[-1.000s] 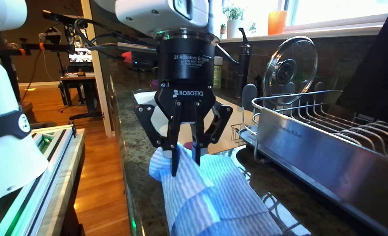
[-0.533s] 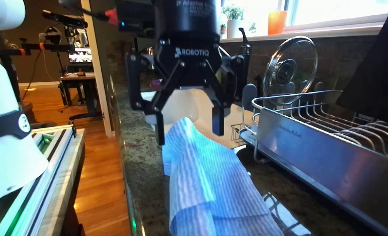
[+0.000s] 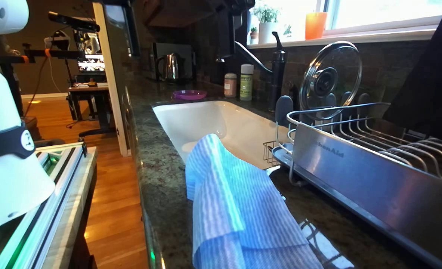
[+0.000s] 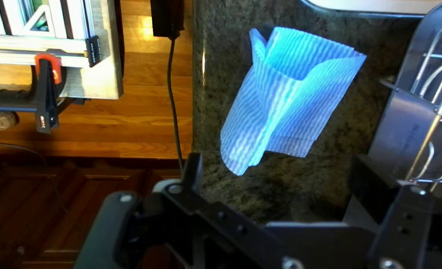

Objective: Put the towel on the counter

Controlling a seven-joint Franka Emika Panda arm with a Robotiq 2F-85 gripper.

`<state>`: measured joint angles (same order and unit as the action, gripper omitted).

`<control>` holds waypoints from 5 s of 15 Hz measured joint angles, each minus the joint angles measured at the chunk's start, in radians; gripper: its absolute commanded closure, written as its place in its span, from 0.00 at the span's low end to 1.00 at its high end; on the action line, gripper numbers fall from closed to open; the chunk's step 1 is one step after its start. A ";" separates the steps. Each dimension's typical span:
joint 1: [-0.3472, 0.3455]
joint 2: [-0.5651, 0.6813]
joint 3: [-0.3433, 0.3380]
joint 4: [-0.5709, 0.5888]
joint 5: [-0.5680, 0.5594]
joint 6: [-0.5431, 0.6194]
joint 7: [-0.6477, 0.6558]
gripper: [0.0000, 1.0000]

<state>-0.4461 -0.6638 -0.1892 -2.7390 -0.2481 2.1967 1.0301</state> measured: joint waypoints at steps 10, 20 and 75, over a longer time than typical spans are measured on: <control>-0.010 -0.049 0.017 -0.005 0.046 -0.049 -0.048 0.00; -0.054 0.165 -0.023 -0.013 0.049 0.132 -0.055 0.00; 0.062 0.622 -0.045 0.008 0.403 0.512 -0.250 0.00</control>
<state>-0.3840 -0.0414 -0.2341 -2.7309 0.1546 2.7092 0.7800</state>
